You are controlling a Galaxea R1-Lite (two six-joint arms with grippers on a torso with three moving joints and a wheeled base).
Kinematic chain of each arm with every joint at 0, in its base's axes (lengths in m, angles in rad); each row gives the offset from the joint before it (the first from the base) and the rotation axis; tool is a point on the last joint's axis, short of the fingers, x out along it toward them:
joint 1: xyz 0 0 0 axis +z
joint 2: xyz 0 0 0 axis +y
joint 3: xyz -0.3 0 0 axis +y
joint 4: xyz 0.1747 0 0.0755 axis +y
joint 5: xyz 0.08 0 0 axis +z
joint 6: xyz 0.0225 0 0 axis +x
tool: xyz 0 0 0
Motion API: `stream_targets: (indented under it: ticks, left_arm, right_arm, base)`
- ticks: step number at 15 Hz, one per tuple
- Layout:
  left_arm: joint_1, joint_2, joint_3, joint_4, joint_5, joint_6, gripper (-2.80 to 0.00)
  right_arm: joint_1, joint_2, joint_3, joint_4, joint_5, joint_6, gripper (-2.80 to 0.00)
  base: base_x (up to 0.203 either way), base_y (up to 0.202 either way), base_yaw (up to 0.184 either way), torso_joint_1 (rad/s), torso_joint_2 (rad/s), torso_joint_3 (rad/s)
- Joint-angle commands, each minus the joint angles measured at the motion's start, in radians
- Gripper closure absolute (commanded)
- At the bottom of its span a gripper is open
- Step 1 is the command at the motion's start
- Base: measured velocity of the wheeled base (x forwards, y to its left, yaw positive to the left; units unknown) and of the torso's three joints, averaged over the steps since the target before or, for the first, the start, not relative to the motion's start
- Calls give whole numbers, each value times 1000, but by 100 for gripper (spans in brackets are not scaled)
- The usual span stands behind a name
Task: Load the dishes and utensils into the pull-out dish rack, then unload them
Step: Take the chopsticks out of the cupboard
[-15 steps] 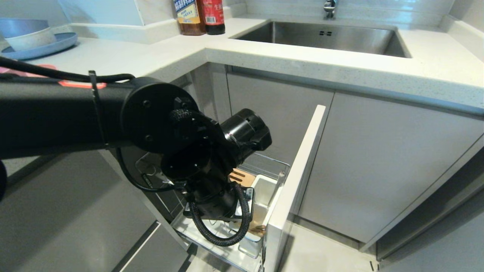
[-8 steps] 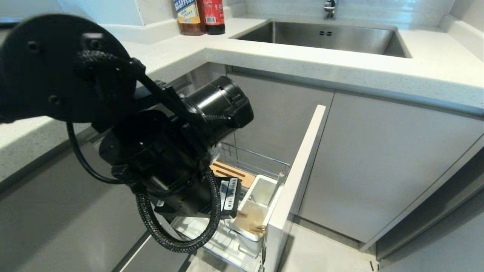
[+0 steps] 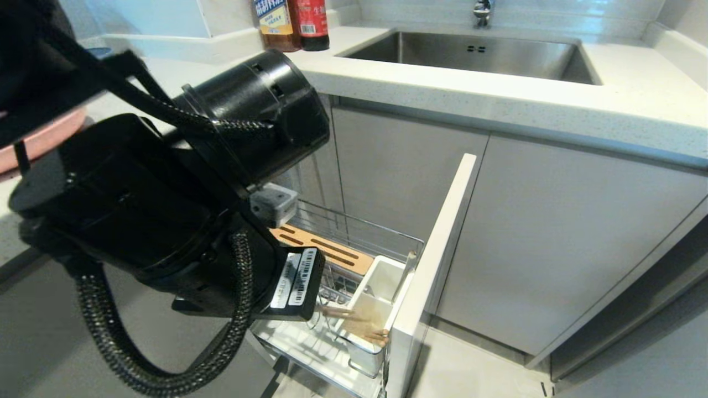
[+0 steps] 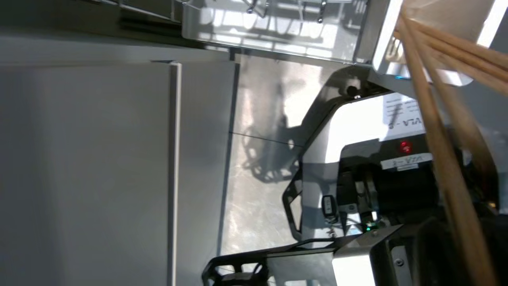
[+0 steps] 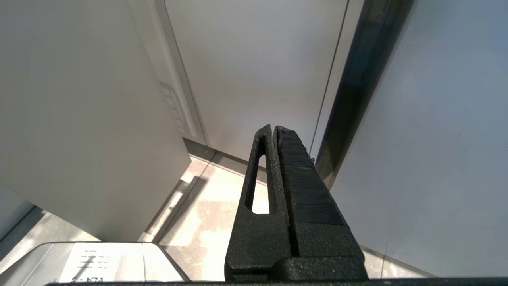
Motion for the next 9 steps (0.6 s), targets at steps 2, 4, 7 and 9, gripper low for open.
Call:
stream_targets:
  ticks: [2, 4, 7, 9]
  left_arm:
    - [-5, -33, -14, 12, 3, -4, 0]
    - [-6, -40, -18, 15, 3, -4, 0]
    - [-11, -46, -19, 15, 4, -4, 0]
    - [-14, -57, -21, 15, 6, -4, 0]
  right_arm:
    - [0, 0, 2, 0, 0, 0, 0]
    - [1, 0, 2, 0, 0, 0, 0]
    - [1, 0, 2, 0, 0, 0, 0]
    - [1, 0, 2, 0, 0, 0, 0]
  base:
    - [0, 0, 0, 0, 0, 0]
    - [0, 0, 0, 0, 0, 0]
    - [0, 0, 0, 0, 0, 0]
    - [0, 0, 0, 0, 0, 0]
